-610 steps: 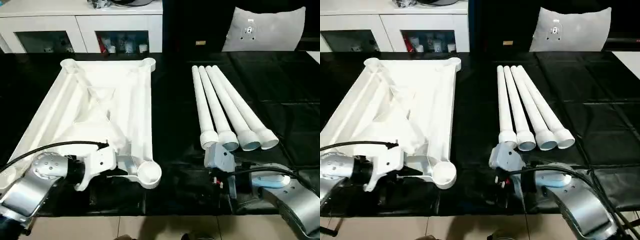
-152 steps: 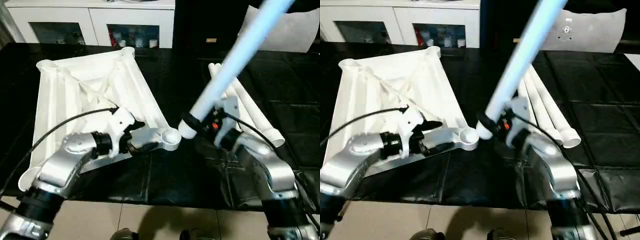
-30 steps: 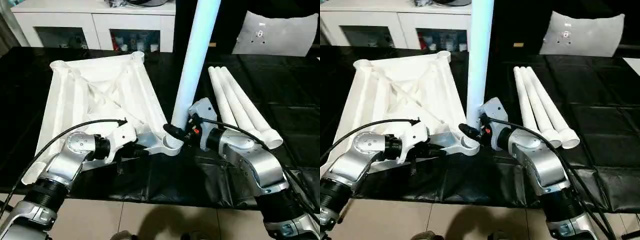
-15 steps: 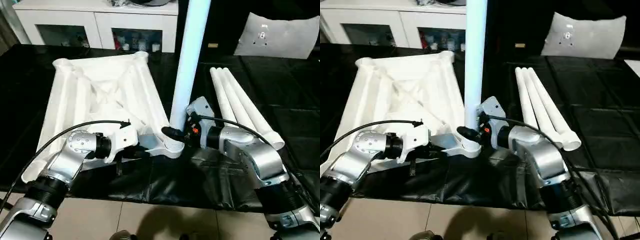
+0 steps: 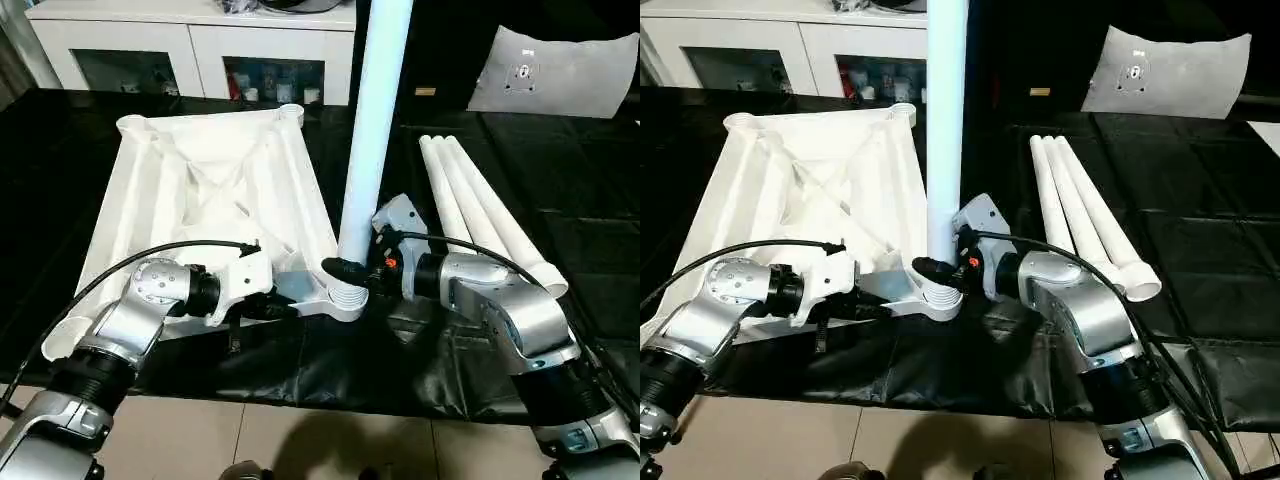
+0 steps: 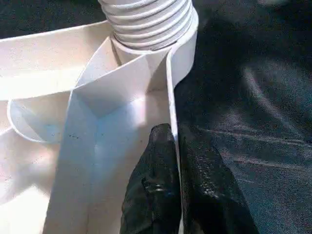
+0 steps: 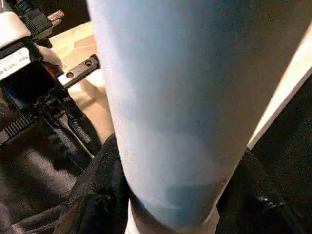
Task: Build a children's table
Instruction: Insert table leg to table base
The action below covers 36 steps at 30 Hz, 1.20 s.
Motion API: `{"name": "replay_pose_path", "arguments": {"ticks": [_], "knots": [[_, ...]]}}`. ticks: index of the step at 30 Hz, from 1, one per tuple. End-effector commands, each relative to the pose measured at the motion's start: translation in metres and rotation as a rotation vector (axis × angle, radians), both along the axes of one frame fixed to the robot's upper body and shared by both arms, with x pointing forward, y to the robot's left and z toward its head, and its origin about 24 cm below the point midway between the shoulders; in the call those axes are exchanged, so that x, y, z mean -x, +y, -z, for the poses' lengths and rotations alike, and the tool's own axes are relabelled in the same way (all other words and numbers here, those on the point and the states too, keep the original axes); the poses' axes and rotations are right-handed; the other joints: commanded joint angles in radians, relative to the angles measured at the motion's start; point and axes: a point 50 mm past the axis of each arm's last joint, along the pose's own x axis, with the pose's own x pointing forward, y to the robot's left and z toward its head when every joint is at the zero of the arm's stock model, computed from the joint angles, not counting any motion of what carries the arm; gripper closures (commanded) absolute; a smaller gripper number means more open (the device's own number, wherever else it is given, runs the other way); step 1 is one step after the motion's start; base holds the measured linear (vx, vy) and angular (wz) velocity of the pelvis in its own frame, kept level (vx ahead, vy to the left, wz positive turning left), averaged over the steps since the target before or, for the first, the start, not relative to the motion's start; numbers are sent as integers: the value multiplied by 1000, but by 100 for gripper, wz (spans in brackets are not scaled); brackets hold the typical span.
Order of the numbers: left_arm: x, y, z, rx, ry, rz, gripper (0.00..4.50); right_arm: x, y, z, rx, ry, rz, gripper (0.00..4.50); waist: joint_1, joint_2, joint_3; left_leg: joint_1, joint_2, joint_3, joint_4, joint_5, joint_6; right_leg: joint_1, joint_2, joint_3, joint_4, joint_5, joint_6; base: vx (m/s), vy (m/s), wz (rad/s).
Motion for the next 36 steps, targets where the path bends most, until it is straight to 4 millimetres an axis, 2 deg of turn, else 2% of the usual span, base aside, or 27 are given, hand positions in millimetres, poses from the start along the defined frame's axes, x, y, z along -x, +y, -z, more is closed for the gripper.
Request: {"name": "replay_pose_path", "arguments": {"ticks": [1,2,5,6,8,9,10,11,12,14,15,16,17,19,21,22,23,25,26,28,29,30,32,33,35,36], "knots": [[-1,-8,-1,5,-22,17,450,5,-1,17,-18,88,21,259,-6,6,-53,12,68,-15,-92,-234,-11,42,-87,59,-90,-285,-197,0,0,0],[-2,-7,-1,13,-22,6,450,6,-2,19,-37,97,32,259,-5,11,-51,13,69,-17,-94,-249,-15,41,-88,59,-90,-300,-197,0,0,0],[-2,-7,-2,31,-18,-12,450,10,-6,22,-80,120,52,259,-4,9,-51,14,70,-18,-96,-272,-19,40,-88,59,-93,-321,-190,0,0,0],[-3,-7,-2,39,-17,-19,450,11,-8,25,-94,118,69,259,-3,13,-51,10,70,-19,-97,-263,-20,42,-89,59,-91,-311,-189,0,0,0],[-3,-7,-2,42,-16,-22,450,12,-9,26,-104,118,80,259,-2,12,-50,13,72,-17,-98,-264,-19,38,-89,60,-93,-302,-189,0,0,0],[-3,-7,-3,46,-15,-25,450,16,-11,31,-115,109,90,259,0,18,-51,11,71,-18,-98,-268,-20,41,-90,59,-92,-286,-193,0,0,0],[-3,-7,-3,46,-14,-26,450,19,-12,34,-113,101,88,259,1,17,-51,11,71,-17,-99,-269,-20,41,-90,59,-94,-286,-192,0,0,0],[-3,-6,-3,46,-14,-27,450,22,-12,37,-102,96,86,259,3,20,-51,10,70,-18,-100,-264,-18,43,-90,59,-92,-283,-191,0,0,0],[-3,-6,-3,46,-14,-27,450,22,-12,37,-102,96,86,259,3,17,-52,10,70,-16,-101,-254,-12,44,-89,59,-94,-277,-190,0,0,0],[-3,-6,-2,38,-15,-24,450,28,-12,45,-20,56,71,259,6,19,-52,11,71,-14,-101,-235,-5,44,-89,58,-95,-258,-191,0,0,0],[-3,-6,-2,35,-15,-22,450,28,-12,46,-4,49,68,259,5,23,-51,10,70,-15,-103,-237,-7,45,-87,57,-95,-258,-190,0,0,0],[-3,-6,-2,35,-15,-22,450,28,-12,46,-4,49,68,259,4,22,-50,9,70,-15,-104,-240,-6,46,-87,57,-95,-264,-189,0,0,0],[-3,-6,-2,31,-15,-19,450,29,-11,47,29,33,54,259,5,25,-51,10,69,-15,-103,-248,-5,45,-89,58,-97,-285,-186,0,0,0],[-3,-6,-2,21,-16,-10,450,28,-10,49,73,10,32,259,4,23,-47,10,70,-16,-106,-264,-10,43,-88,57,-100,-318,-176,0,0,0],[-2,-6,-1,11,-17,0,450,27,-8,52,113,-7,0,259,1,17,-42,10,71,-17,-110,-289,-9,40,-89,57,-107,-369,-160,0,0,0],[-2,-6,-1,11,-17,0,450,27,-8,52,114,-7,-2,259,1,19,-43,11,72,-18,-110,-291,-12,40,-90,58,-105,-369,-161,0,0,0],[-1,-7,-1,10,-18,4,450,28,-6,53,129,-9,-29,259,-1,15,-39,13,71,-17,-112,-302,-9,37,-88,59,-108,-380,-158,0,0,0],[0,-7,-2,9,-17,10,450,29,-5,55,144,-5,-62,259,-3,16,-36,15,71,-17,-113,-321,-7,36,-90,60,-111,-416,-153,0,0,0],[0,-7,-2,8,-18,17,450,31,-4,57,149,4,-91,259,-4,11,-31,14,71,-18,-115,-327,-4,34,-90,62,-113,-440,-144,0,0,0],[2,-8,-2,11,-15,32,450,33,-1,60,148,25,-135,259,-8,8,-25,13,72,-19,-118,-339,-2,31,-91,63,-118,-471,-134,0,0,0],[3,-9,-3,14,-14,37,450,33,-1,61,144,30,-144,259,-9,11,-26,16,73,-20,-118,-340,-1,29,-92,64,-118,-471,-133,0,0,0],[4,-10,-4,13,-13,53,450,33,0,62,138,42,-162,259,-11,5,-18,14,74,-19,-121,-343,3,24,-91,65,-120,-467,-134,0,0,0],[4,-12,-6,9,-11,84,450,34,2,63,119,69,-204,259,-13,7,-17,12,73,-21,-122,-347,4,27,-90,64,-118,-463,-136,0,0,0],[2,-13,-9,8,-15,98,450,38,4,63,110,93,-256,259,-15,8,-9,13,74,-21,-125,-353,6,23,-90,66,-119,-459,-138,0,0,0],[-1,-13,-12,8,-20,98,450,41,4,64,109,107,-290,259,-13,8,-9,19,76,-19,-125,-353,6,22,-89,68,-120,-439,-145,0,0,0],[-2,-13,-13,9,-22,97,450,42,4,64,109,112,-302,259,-12,6,-8,18,76,-16,-125,-335,9,24,-88,68,-117,-401,-157,0,0,0]]}}
